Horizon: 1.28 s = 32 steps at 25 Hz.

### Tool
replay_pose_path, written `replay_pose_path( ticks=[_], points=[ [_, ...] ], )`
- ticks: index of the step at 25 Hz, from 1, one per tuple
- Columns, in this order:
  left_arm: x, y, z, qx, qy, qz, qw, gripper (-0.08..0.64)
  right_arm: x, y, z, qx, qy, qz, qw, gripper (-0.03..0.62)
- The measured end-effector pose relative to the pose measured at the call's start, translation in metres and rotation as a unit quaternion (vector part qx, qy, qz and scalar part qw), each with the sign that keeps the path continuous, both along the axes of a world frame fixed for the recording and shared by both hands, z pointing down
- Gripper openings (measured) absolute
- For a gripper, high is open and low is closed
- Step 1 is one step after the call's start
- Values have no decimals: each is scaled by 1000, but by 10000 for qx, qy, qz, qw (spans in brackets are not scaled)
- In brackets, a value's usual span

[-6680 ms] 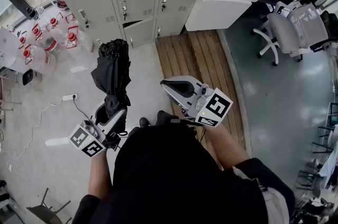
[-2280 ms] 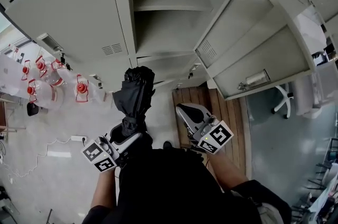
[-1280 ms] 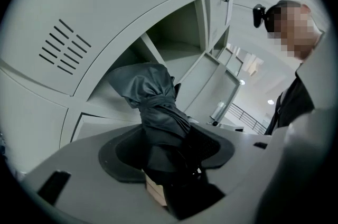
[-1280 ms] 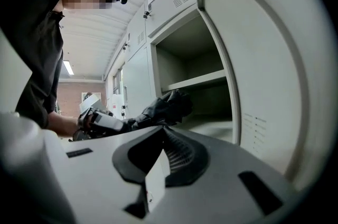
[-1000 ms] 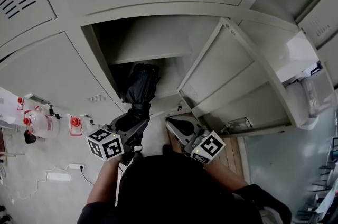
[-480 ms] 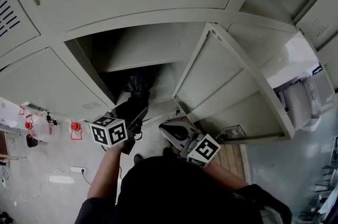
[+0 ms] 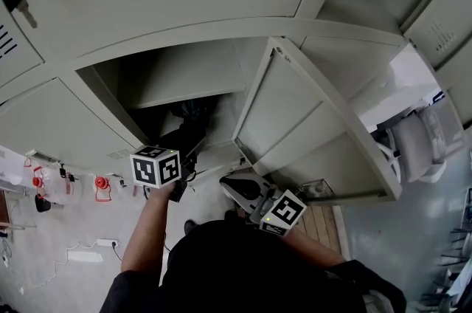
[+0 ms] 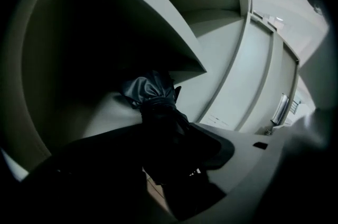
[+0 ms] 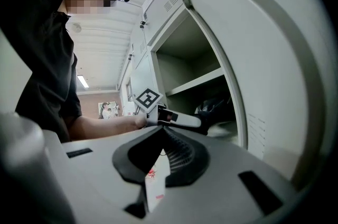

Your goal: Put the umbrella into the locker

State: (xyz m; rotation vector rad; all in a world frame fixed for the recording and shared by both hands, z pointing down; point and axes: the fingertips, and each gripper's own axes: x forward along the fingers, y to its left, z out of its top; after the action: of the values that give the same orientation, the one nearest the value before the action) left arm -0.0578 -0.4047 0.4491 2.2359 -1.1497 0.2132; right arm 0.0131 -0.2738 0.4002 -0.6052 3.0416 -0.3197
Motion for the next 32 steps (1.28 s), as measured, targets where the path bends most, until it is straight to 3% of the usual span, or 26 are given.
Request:
replay_pose_path(
  ticks=[6,20,26,32],
  points=[
    [5,-25,-1,-23,14,-92,10000,253,-2,3,-6,87,-53,-176,9998,11],
    [0,-74,8,119,-871,-225,9959,253,-7,12,-13,184,52,-354,9992,11],
    [-1,-87,13,91,-962,-246,9950,252,-4,15,-9,203,-30,-354,9992,11],
    [-4,-99,16,132,-1151,-297,9928,252,-2,13,-5,105,167,-307,9993,11]
  ],
)
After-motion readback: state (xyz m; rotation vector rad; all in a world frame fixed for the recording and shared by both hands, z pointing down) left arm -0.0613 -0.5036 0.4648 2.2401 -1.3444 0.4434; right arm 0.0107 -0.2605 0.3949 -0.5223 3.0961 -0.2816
